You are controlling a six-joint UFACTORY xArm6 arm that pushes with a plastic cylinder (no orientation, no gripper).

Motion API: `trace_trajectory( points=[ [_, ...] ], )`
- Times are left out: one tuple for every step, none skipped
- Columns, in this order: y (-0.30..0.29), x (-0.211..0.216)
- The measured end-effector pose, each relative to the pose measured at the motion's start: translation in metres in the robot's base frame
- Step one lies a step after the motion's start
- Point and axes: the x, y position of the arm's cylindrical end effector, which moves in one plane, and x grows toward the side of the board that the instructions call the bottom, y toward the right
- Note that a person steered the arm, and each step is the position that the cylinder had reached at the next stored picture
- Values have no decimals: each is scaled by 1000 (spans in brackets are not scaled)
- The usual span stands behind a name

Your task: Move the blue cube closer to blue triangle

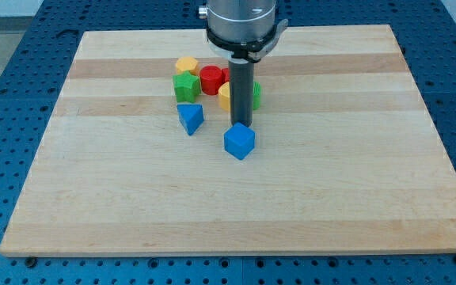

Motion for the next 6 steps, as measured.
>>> trace_trajectory(
  points=[
    [46,5],
    [56,7],
    [26,52],
    [19,55],
    [18,55],
    [-8,37]
  ],
)
